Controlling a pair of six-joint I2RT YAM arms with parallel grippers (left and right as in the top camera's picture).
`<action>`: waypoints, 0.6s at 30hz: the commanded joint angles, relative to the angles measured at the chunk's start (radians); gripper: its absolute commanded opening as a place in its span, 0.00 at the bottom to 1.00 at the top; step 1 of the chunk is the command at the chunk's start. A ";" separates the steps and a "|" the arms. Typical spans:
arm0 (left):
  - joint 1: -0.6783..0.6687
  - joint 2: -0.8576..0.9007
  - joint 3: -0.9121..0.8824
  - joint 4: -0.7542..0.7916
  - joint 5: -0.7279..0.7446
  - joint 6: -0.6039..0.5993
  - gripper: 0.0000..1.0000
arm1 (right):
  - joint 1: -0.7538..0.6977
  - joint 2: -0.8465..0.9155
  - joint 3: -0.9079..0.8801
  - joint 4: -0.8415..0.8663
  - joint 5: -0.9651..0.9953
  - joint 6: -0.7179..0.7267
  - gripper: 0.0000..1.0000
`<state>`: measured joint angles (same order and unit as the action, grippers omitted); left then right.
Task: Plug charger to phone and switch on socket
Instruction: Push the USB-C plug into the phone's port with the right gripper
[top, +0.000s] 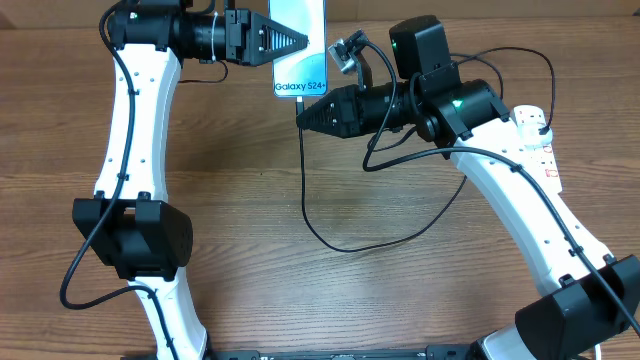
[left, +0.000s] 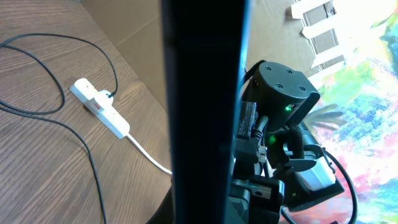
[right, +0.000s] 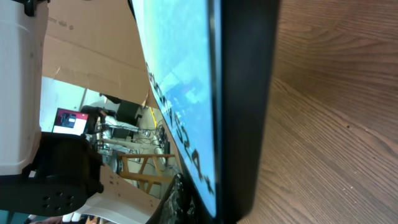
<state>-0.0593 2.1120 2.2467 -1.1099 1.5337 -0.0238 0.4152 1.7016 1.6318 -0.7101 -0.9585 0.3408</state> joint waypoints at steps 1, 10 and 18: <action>-0.005 -0.008 0.013 0.014 0.047 -0.002 0.04 | -0.018 -0.024 0.019 0.014 -0.007 -0.008 0.04; -0.005 -0.008 0.013 0.015 0.048 -0.029 0.04 | -0.018 -0.024 0.019 0.018 -0.006 -0.008 0.04; -0.005 -0.008 0.013 0.015 0.048 -0.029 0.04 | -0.018 -0.024 0.019 0.018 -0.003 -0.008 0.04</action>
<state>-0.0593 2.1120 2.2467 -1.0954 1.5341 -0.0353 0.4118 1.7016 1.6318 -0.7078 -0.9630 0.3401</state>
